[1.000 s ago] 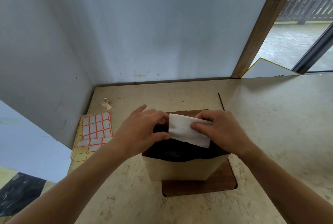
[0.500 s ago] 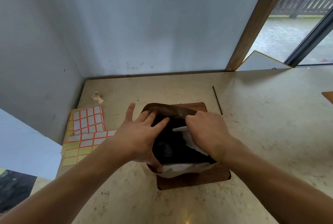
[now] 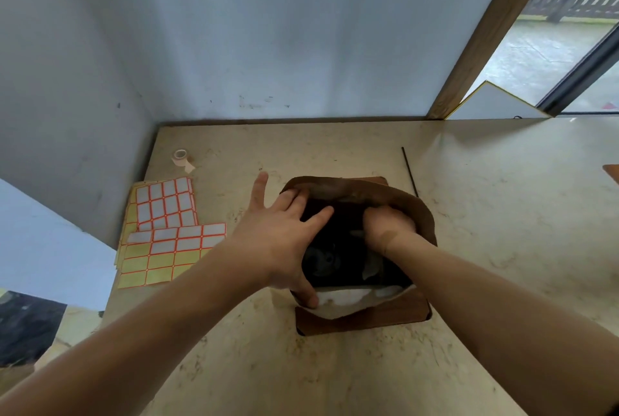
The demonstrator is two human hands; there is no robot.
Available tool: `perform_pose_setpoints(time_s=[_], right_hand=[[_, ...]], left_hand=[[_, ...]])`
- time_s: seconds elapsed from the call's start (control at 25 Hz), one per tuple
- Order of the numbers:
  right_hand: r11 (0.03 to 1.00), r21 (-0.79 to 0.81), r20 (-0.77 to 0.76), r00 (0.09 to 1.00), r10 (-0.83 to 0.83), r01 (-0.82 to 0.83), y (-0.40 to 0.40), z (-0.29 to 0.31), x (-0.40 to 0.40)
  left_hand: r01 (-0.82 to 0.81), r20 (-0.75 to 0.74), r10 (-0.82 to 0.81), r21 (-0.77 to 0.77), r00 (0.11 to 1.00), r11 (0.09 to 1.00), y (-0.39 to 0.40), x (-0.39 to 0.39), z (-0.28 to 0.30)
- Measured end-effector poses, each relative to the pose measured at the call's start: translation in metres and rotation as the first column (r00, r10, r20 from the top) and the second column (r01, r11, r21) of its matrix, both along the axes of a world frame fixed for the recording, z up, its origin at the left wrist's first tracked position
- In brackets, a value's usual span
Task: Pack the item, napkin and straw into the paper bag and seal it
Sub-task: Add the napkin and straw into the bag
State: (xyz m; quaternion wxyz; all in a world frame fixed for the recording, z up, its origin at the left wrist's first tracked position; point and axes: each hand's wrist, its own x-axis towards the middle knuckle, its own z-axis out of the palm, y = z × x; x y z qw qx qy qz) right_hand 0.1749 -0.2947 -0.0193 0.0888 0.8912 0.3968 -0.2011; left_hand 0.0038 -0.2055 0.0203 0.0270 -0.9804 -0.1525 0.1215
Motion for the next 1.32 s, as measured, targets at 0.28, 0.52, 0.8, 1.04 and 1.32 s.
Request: perform_pose_setpoints(time_s=[0.28, 0.52, 0.8, 1.04, 1.32], right_hand=[[0.924, -0.056, -0.324, 0.869, -0.375, 0.378, 0.033, -0.037, 0.013], [0.892, -0.096, -0.413, 0.798, -0.439, 0.441, 0.012, -0.064, -0.014], [0.972, -0.149, -0.489, 0.840, -0.234, 0.183, 0.002, -0.043, -0.025], [0.958, -0.286, -0.485, 0.866, -0.127, -0.020, 0.003, -0.031, -0.019], [0.971, -0.203, -0.359, 0.932, 0.044, -0.124, 0.011, 0.013, -0.008]], left_hand=[[-0.001, 0.000, 0.001, 0.002, 1.000, 1.000, -0.004, 0.004, 0.000], [-0.021, 0.006, 0.022, -0.016, 1.000, 1.000, -0.001, -0.004, 0.001], [-0.009, 0.022, 0.009, -0.005, 1.000, 1.000, -0.002, -0.004, 0.001], [-0.014, 0.009, 0.014, 0.003, 1.000, 1.000, 0.001, -0.006, 0.001], [0.021, 0.024, -0.020, -0.012, 0.999, 1.000, -0.002, -0.004, 0.001]])
